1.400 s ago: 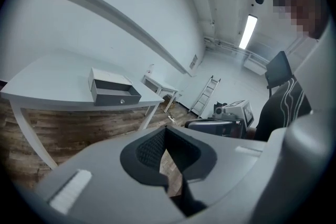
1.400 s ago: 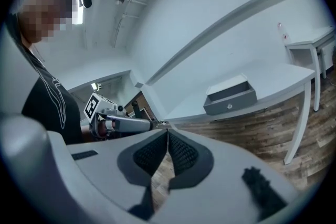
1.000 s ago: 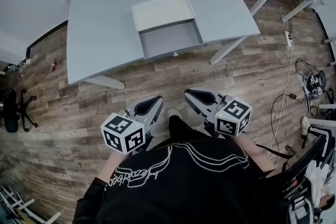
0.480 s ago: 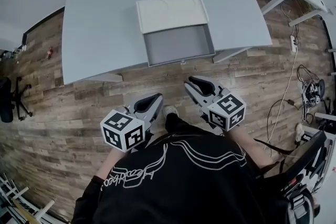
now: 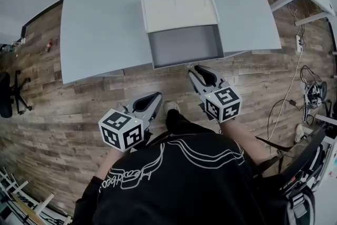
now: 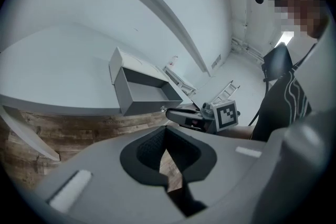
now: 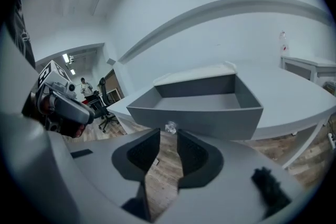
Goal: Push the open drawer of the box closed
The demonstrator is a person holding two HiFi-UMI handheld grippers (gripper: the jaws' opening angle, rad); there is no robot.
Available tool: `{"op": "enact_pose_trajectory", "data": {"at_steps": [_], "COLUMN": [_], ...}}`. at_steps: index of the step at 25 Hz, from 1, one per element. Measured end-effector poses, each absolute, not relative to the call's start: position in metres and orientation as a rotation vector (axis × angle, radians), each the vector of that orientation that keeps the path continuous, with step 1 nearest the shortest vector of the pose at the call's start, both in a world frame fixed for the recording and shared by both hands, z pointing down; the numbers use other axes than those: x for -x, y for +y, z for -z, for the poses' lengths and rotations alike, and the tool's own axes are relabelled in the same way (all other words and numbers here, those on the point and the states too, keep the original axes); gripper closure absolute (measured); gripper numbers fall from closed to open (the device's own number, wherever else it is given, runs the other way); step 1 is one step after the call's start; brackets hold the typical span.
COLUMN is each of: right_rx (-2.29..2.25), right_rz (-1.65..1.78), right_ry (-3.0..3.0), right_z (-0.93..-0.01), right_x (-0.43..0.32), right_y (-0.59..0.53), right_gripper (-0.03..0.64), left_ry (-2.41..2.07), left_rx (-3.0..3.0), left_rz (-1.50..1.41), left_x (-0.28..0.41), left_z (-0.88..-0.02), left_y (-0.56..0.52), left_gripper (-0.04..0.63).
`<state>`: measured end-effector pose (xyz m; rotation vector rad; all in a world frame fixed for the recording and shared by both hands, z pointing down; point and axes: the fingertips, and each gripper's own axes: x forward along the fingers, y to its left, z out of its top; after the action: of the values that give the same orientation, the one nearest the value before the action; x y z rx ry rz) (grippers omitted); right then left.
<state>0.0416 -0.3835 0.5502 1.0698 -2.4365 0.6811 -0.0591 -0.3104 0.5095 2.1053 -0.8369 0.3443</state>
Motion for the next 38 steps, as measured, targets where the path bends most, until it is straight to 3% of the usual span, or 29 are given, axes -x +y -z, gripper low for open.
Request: {"op": "enact_pose_trajectory", "data": {"at_steps": [38], "right_rx": [-1.055], "right_rz": [-0.735], "right_ry": [-2.401], "right_z": [-0.544], "right_x": [-0.019], "right_y": [-0.458], "right_gripper": [0.546], "left_ry": [-0.951], "left_rx": [-1.985], "left_rz": [-0.314], "left_x": [0.116], "left_z": [-0.502], "left_y": [-0.328], "left_gripper": [0.591]}}
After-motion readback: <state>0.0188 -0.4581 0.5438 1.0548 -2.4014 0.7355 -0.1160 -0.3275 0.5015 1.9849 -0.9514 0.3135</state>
